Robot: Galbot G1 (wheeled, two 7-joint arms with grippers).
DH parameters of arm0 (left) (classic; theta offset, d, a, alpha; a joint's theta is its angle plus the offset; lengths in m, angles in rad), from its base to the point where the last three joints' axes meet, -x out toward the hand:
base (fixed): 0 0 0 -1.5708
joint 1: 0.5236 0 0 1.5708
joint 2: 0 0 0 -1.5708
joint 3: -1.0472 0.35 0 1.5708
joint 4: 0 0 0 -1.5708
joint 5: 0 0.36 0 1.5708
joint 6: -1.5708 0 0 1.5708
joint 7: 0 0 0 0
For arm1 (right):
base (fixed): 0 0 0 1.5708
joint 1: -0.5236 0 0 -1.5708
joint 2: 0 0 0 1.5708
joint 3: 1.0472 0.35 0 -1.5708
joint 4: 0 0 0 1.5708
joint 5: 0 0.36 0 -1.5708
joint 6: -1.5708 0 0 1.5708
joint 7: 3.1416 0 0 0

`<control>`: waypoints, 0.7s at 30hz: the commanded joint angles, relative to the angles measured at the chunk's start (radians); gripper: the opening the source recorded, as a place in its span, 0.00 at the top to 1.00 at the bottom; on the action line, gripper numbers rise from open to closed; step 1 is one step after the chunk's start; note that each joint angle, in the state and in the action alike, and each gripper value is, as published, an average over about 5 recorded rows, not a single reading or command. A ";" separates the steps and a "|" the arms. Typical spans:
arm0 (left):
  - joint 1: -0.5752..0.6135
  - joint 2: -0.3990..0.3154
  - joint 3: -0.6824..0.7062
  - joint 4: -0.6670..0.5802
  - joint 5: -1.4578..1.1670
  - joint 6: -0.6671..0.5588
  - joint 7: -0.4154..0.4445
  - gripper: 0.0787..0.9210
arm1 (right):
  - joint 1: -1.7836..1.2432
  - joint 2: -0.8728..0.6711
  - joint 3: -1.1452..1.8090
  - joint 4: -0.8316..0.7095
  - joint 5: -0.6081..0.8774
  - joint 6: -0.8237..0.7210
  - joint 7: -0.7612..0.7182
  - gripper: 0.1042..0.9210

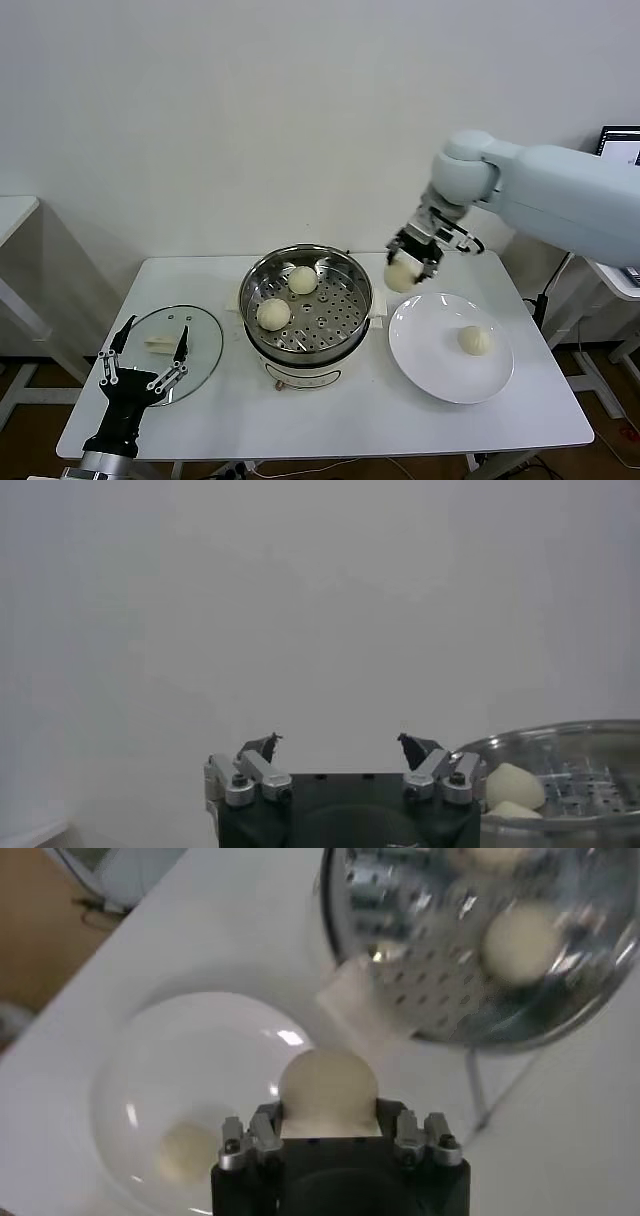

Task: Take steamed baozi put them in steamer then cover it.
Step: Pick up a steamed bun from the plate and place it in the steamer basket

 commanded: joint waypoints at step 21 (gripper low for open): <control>-0.002 -0.002 -0.020 0.000 -0.014 -0.003 -0.001 0.12 | -0.252 0.309 0.053 -0.029 -0.336 0.429 0.085 0.34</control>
